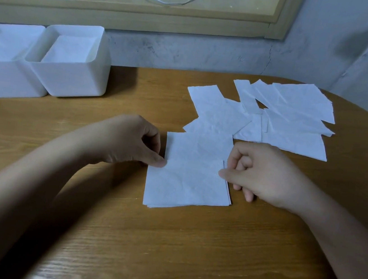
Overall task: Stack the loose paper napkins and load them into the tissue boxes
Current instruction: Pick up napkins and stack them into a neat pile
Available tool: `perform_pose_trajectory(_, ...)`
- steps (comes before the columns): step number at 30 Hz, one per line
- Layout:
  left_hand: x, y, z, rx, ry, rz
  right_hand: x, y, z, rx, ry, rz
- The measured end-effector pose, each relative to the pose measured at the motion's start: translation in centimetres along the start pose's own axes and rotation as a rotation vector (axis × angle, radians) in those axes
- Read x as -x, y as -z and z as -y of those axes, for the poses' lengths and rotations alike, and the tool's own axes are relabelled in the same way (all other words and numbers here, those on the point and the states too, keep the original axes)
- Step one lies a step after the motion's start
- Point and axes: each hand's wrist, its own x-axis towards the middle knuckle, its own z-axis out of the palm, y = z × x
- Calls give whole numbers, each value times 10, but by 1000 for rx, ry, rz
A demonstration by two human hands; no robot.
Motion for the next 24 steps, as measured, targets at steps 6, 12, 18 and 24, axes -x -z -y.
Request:
perform_pose_trajectory(6, -4, 1, 3, 18, -13, -164, -5, 21, -18, 116, 113, -139)
perform_pose_trajectory(12, -11, -12, 4, -21, -51, -321, -10, 10, -24, 195, 207, -131)
perform_pose_trajectory(18, -10, -20, 0, 2, -153, -425, -13, 1, -24, 240, 287, -201)
perform_pose_trajectory(24, -7, -29, -11, 32, -454, -555, -12, 3, -20, 247, 354, -482)
